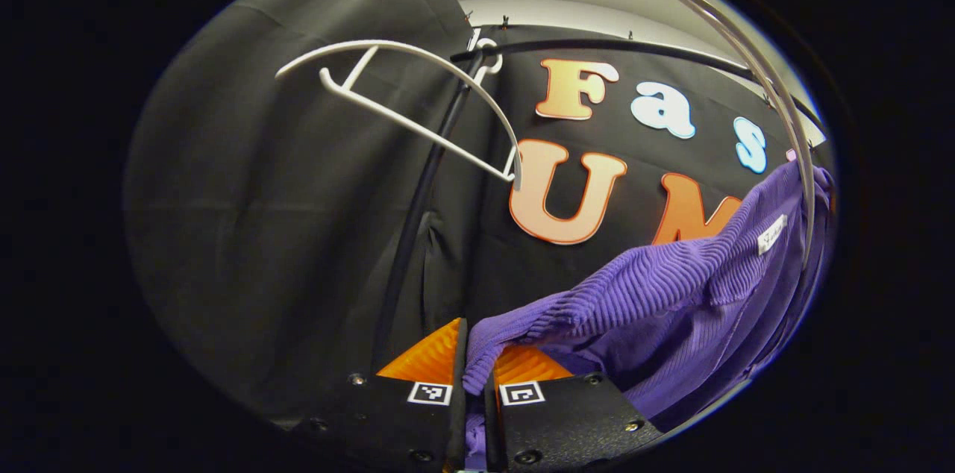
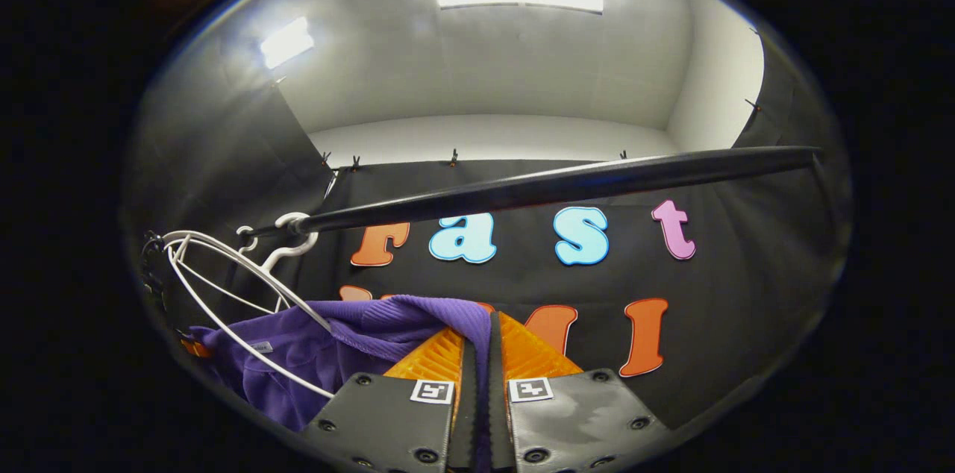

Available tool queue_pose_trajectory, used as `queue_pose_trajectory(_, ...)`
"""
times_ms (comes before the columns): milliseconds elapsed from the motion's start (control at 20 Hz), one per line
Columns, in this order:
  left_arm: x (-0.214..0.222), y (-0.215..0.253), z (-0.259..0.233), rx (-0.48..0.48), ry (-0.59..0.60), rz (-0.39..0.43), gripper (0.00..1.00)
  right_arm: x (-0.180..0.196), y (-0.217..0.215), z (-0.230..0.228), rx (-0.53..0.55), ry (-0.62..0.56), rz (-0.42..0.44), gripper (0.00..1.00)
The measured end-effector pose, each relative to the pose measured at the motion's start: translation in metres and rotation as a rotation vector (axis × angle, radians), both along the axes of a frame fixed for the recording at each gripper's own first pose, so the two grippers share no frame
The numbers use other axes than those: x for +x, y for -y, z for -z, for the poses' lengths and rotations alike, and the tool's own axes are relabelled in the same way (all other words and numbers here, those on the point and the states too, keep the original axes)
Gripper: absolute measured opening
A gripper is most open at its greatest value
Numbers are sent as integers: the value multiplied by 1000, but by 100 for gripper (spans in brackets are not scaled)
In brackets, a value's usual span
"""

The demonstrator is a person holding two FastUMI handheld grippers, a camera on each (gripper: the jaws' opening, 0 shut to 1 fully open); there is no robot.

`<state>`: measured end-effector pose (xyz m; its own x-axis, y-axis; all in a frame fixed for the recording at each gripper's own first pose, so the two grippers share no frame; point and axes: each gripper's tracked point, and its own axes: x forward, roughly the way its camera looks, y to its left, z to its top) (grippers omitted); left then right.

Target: Grasp the clothes on the hanger with both hands and then place them into the laundry hamper below.

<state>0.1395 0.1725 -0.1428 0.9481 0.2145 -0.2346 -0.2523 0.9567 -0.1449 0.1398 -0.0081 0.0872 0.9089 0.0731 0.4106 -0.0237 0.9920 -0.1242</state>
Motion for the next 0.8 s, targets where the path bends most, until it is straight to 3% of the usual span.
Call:
queue_pose_trajectory(200, -11, 19, 21, 0, -49, 53, 10, 24, 18, 6, -14, -2, 72, 14)
queue_pose_trajectory(350, -10, 33, 21, 41, -50, 97, 10, 45, 45, 28, -82, -21, 214, 14)
queue_pose_trajectory(650, -13, 44, 26, 78, -63, 127, 10, 66, 84, 87, -110, -160, 321, 14)
queue_pose_trajectory(800, -22, 53, 23, 95, -61, 126, 10, 56, 87, 114, -112, -228, 308, 14)
